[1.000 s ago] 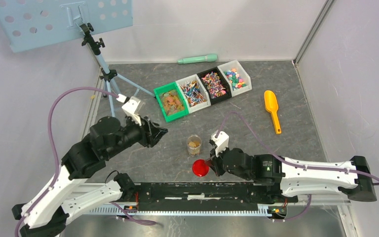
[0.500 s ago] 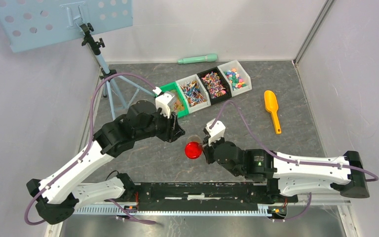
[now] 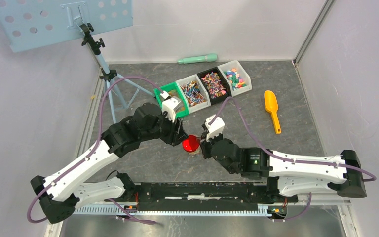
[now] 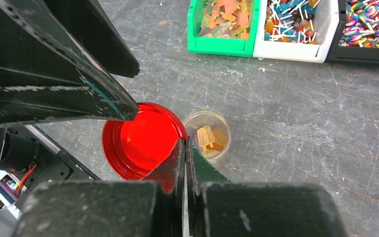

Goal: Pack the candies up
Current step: Pick up the bottle lid at the center of the board.

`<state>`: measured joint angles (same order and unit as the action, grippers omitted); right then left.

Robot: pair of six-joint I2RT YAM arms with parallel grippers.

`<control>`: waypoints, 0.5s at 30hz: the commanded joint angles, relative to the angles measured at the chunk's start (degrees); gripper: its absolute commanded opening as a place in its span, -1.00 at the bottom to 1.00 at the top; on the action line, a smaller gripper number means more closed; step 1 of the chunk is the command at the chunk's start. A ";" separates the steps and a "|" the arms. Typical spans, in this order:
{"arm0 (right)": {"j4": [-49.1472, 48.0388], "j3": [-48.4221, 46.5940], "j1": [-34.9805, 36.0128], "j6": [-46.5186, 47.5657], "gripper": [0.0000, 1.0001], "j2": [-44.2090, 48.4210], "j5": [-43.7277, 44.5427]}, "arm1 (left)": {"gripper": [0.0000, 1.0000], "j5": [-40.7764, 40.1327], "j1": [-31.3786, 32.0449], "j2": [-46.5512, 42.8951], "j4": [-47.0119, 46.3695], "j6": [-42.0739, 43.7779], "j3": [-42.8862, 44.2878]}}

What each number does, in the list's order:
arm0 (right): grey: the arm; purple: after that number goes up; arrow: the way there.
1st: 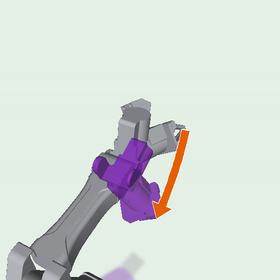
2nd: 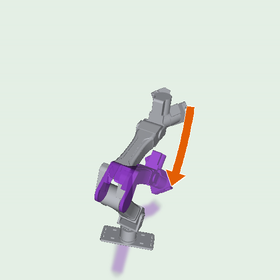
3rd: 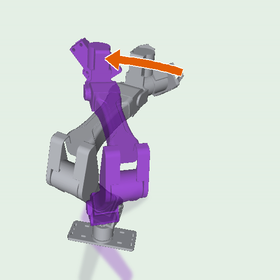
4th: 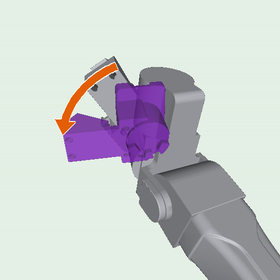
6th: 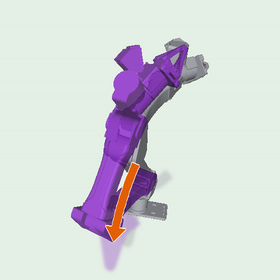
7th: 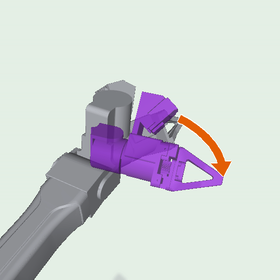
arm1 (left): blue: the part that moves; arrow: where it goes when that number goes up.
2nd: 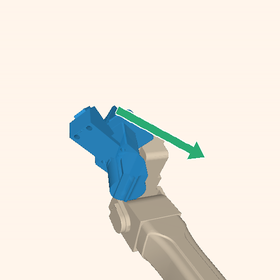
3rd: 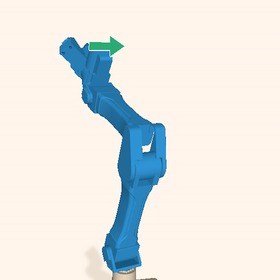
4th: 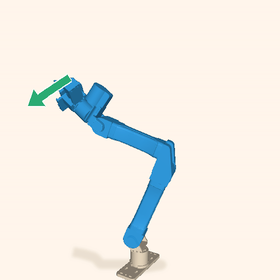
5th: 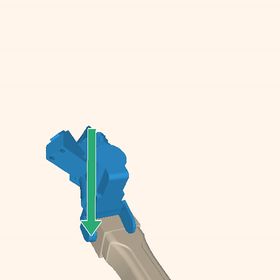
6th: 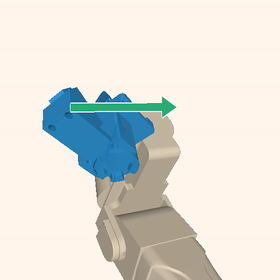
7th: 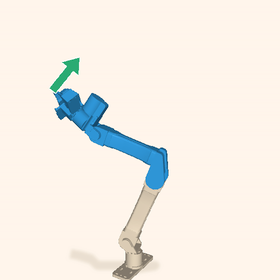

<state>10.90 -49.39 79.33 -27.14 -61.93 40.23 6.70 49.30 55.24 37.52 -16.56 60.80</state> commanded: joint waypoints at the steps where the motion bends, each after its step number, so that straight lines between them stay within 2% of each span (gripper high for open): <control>1: -3.15 -1.93 -0.40 0.24 -1.00 -0.28 2.18 | 0.07 2.18 0.01 1.77 -1.03 4.16 0.77; 8: -3.40 -2.03 -0.75 1.09 -1.00 -1.05 2.83 | -0.16 0.67 0.01 3.17 0.49 4.58 0.89; 14: -5.05 -2.12 -1.11 1.68 -1.00 -1.85 0.85 | -0.94 0.44 0.01 4.23 1.43 4.08 1.24; 15: -5.49 -2.07 -1.15 1.76 -1.00 -1.90 0.59 | -0.95 0.79 0.01 4.62 1.59 4.08 1.34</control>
<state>8.69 -49.41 78.52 -26.46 -63.22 40.99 7.33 49.32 58.85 38.74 -14.55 60.80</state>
